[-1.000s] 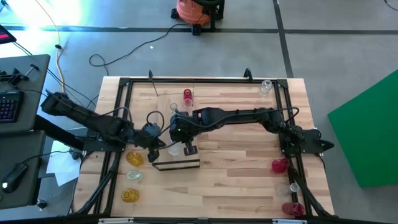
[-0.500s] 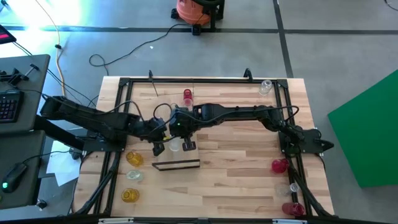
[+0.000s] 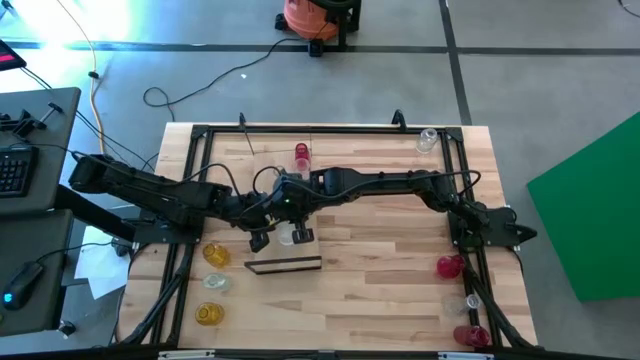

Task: Sort vases onto shelf
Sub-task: Put the transparent vase on the shelf aligned with the other transparent vase

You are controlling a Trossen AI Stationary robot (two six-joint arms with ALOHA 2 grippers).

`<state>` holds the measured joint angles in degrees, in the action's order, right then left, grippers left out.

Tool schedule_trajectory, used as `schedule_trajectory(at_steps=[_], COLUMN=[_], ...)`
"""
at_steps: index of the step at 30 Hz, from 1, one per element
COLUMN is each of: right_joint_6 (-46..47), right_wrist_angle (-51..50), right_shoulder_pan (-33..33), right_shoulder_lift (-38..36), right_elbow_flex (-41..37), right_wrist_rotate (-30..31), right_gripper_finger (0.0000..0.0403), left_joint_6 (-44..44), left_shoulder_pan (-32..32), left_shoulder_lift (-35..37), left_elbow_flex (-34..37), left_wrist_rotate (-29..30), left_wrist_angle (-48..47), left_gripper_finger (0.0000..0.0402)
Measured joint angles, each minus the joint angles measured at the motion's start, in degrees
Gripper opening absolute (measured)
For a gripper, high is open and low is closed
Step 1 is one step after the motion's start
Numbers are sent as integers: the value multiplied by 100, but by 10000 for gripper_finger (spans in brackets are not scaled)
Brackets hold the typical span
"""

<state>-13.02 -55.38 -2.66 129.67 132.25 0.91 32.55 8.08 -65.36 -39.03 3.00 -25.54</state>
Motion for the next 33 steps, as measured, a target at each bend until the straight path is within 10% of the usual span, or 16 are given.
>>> schedule_trajectory(at_steps=[33], right_joint_6=[-236], right_wrist_angle=[341], right_shoulder_pan=[-37], right_shoulder_lift=[0], right_elbow_flex=[0], right_wrist_rotate=[259], right_gripper_finger=[1], left_joint_6=[436], left_shoulder_pan=[104], left_shoulder_lift=[751], left_elbow_flex=[-4], left_wrist_rotate=[-63], left_wrist_angle=[-87], left_gripper_finger=[0])
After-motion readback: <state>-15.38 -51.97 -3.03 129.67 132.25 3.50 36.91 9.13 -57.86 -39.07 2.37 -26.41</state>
